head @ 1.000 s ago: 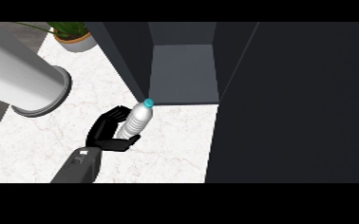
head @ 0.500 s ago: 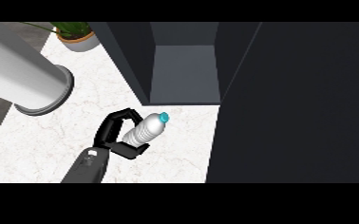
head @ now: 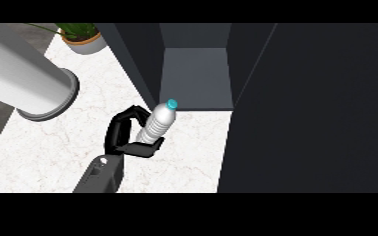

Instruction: Pick up the bottled water, place it into the cabinet and close the cabinet

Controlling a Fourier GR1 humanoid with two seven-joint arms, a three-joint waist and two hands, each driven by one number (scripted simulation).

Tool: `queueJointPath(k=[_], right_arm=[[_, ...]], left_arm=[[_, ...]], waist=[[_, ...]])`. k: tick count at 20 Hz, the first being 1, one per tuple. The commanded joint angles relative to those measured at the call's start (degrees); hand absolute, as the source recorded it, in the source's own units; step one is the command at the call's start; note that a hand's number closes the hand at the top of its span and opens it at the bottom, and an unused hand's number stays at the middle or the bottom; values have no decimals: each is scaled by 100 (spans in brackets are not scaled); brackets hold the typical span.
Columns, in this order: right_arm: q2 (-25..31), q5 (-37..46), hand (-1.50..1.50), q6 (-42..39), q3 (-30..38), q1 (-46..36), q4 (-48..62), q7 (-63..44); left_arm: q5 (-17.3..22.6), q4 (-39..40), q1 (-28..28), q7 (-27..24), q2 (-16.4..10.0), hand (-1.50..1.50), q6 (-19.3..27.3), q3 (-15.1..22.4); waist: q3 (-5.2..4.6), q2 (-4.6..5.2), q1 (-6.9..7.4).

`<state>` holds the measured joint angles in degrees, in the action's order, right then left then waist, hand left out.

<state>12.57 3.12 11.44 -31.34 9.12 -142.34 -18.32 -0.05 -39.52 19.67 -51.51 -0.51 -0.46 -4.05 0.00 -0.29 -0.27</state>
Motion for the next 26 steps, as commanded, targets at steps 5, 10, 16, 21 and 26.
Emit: queueJointPath(k=[5, 10, 16, 21, 26], right_arm=[[175, 314, -150, -20, -125, 425, -691, 11], [172, 284, -150, -20, 15, 346, -565, 16], [68, 221, -150, 42, -144, 269, -478, -35], [297, 290, -150, -15, -215, 517, -941, -224], [457, -790, -150, -236, 1032, 378, -663, 150]], left_arm=[[1612, -1425, -58, 1162, 50, 150, 851, 1589], [1591, -2695, -216, 2128, 51, 150, 1341, 1899], [2208, -2507, 794, 2695, 51, 150, 2437, 2597], [2172, -2229, 1231, 2885, 51, 150, 3089, 2913], [2126, -1649, 1655, 2958, 51, 150, 3053, 2613]], waist=[[-3, -16, -72], [1, 3, 11], [-2, 21, -58], [-3, 14, -91], [4, 41, -52]])
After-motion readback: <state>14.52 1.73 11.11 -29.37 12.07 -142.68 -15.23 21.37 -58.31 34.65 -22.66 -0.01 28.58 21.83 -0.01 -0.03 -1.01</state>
